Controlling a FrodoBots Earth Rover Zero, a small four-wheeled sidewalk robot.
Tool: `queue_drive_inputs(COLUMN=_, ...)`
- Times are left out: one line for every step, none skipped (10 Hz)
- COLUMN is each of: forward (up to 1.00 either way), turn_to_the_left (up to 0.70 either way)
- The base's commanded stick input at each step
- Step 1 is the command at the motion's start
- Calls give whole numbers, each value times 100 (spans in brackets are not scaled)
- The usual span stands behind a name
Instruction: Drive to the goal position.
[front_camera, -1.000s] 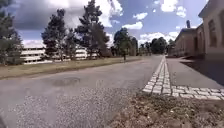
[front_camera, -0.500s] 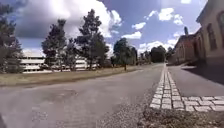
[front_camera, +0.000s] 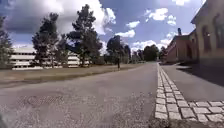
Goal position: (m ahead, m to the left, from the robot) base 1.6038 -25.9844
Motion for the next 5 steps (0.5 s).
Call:
queue_drive_inputs(forward=85, turn_to_the_left=-34)
queue_drive_inputs(forward=85, turn_to_the_left=-34)
queue_drive_inputs(forward=85, turn_to_the_left=-34)
queue_drive_inputs(forward=85, turn_to_the_left=-34)
queue_drive_inputs(forward=85, turn_to_the_left=-34)
